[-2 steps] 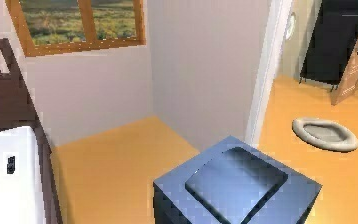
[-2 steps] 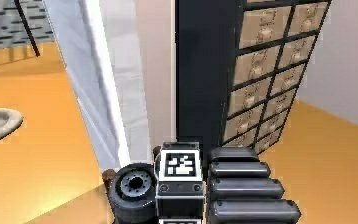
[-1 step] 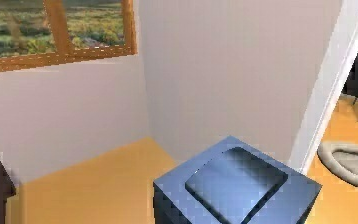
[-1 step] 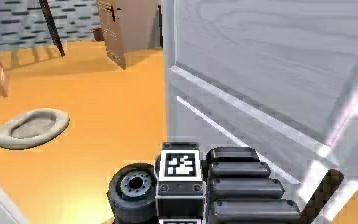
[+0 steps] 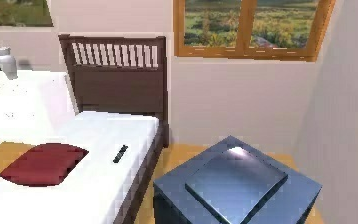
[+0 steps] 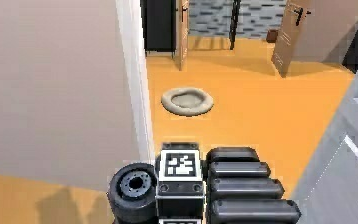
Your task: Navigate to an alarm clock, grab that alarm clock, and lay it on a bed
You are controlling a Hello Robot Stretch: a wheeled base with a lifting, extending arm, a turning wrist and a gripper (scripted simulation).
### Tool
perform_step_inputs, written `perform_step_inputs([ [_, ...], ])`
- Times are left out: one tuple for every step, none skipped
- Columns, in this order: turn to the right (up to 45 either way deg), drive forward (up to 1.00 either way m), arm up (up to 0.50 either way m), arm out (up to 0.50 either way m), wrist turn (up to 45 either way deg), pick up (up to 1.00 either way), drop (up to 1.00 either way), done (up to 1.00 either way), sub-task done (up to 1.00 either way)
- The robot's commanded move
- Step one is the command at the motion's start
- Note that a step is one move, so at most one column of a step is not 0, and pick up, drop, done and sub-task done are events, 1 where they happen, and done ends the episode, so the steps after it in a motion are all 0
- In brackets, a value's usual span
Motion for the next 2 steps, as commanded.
perform_step_inputs([
  [0.0,0.85,0.0,0.0,0.0,0.0,0.0,0.0,0.0],
  [-45.0,0.0,0.0,0.0,0.0,0.0,0.0,0.0,0.0],
])
